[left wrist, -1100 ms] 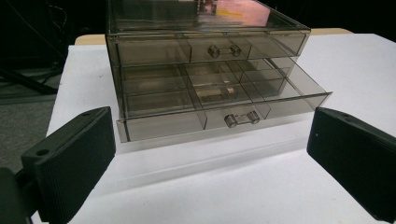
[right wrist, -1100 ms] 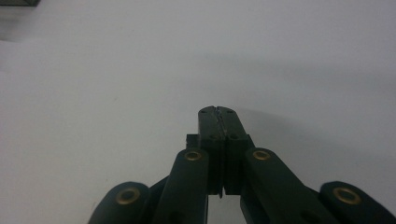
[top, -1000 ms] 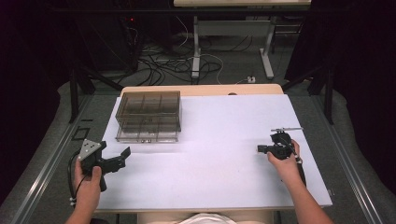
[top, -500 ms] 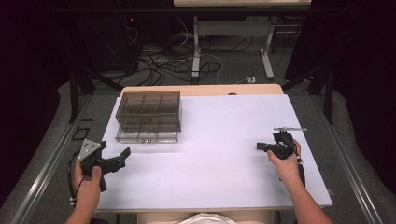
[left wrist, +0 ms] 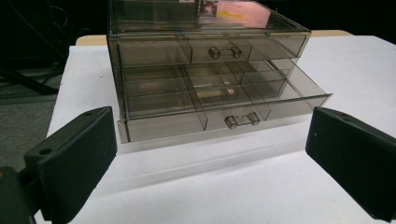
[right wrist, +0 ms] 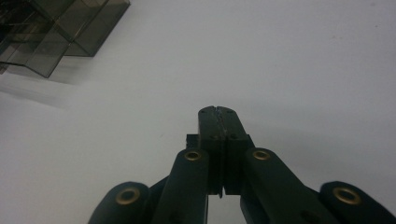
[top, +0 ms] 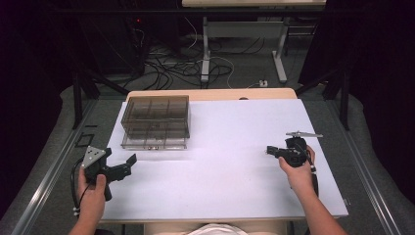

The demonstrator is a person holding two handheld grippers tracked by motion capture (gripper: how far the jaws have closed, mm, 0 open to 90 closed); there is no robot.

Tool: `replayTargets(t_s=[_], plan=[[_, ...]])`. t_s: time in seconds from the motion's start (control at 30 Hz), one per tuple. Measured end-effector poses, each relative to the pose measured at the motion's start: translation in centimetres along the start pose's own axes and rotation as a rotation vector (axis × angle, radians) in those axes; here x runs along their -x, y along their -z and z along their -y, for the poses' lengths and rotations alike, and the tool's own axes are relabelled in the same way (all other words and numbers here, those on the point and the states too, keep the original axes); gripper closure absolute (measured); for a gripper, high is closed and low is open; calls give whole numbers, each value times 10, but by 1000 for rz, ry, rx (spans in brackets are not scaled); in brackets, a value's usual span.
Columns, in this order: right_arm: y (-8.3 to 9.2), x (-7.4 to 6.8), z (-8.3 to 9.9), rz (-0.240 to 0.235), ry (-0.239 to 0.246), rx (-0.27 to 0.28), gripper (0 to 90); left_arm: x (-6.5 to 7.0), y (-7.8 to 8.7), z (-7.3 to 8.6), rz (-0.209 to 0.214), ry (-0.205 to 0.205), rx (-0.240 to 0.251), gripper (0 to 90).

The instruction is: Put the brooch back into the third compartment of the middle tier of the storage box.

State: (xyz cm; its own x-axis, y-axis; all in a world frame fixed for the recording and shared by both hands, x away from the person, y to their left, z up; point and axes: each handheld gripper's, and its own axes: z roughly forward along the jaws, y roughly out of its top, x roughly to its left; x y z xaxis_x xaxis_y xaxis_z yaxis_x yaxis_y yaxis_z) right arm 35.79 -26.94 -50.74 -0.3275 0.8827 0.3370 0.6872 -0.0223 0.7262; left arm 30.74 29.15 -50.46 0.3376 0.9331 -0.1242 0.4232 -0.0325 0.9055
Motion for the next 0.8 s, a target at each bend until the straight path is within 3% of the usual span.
replayTargets(t_s=[0.4,0.8], plan=[[-4,-9,-3,-6,0,5,900,0,-1,0,-5,-2,-1,20],[-13,-21,-10,-13,73,-38,900,-1,-1,0,-11,11,-6,25]])
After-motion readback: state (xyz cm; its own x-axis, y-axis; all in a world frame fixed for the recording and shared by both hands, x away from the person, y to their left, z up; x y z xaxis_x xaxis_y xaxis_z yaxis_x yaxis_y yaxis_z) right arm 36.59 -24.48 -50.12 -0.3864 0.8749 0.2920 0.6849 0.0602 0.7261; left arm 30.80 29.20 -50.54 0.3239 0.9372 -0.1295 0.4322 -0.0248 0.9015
